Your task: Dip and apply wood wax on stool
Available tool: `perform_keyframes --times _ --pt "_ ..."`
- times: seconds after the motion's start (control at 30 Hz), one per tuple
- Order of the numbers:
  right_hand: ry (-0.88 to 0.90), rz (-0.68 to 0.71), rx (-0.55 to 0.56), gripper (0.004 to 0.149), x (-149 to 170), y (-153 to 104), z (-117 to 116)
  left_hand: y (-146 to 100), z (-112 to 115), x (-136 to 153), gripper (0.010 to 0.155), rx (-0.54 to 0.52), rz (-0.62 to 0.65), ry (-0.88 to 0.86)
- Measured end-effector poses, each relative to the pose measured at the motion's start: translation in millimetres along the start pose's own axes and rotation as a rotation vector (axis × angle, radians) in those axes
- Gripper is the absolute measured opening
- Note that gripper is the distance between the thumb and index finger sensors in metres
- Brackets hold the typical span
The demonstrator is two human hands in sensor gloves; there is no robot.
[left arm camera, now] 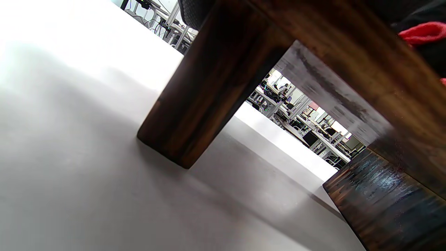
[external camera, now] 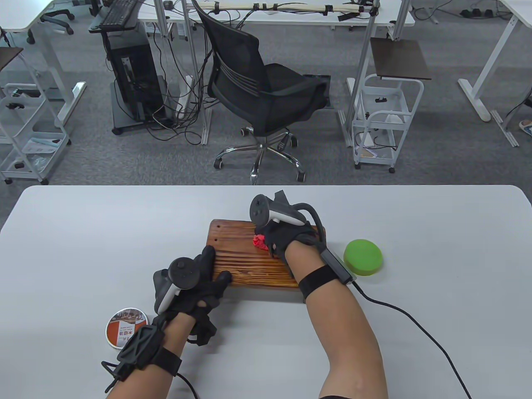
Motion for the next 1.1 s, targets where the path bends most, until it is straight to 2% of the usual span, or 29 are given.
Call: perform_keyframes --times 0.13,0.2,0.33,0.4,0.47,0.6,0.7,0.9,0.97,1.1 --pt "0.029 -0.171 0.021 0.051 33.8 13.3 -0.2 0.1 -0.2 0.0 0.098 0.001 0.0 0.001" --pt "0.074 -0.207 0.026 0.051 42.9 16.0 -1.1 0.1 -0.1 0.0 0.098 0.0 0.0 0.001" --pt "-0.016 -0.084 0.025 0.051 24.9 2.7 -3.1 0.2 -0.3 0.0 0.098 0.0 0.0 0.002" --pt "0.005 -0.011 -0.008 0.051 22.9 -3.8 -3.8 0.2 -0.2 0.0 0.098 0.0 0.0 0.001" --pt "0.023 -0.038 0.004 0.051 32.1 -3.4 -3.2 0.2 -0.2 -0.1 0.098 0.001 0.0 0.001" --pt "0.055 -0.224 0.03 0.051 70.0 9.9 -4.3 0.1 -0.1 0.0 0.098 0.001 -0.001 0.0" --pt "0.07 -0.298 0.039 0.051 83.6 13.2 -5.5 0.2 -0.3 -0.2 0.098 0.0 0.0 0.003" --pt "0.078 -0.104 -0.018 0.051 71.5 -3.2 -7.3 0.2 -0.2 -0.1 0.098 0.002 0.001 0.0" --pt "0.083 -0.117 0.003 0.051 78.5 -4.4 -7.4 0.0 -0.1 -0.1 0.098 0.0 0.001 0.0" --pt "0.085 -0.264 0.046 0.051 101.9 4.2 -10.3 0.1 -0.2 -0.1 0.098 0.0 0.001 0.001"
Point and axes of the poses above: the tracker on the back of each hand, its own x axis roughly to the little-finger side, its own y axis roughly from the wrist to the fingertips, z = x × y, the point moved 1 cm from there along y, roughly from the wrist to the fingertips, and after that the axes turned 14 degrees about -z, right-handed, at the moved point
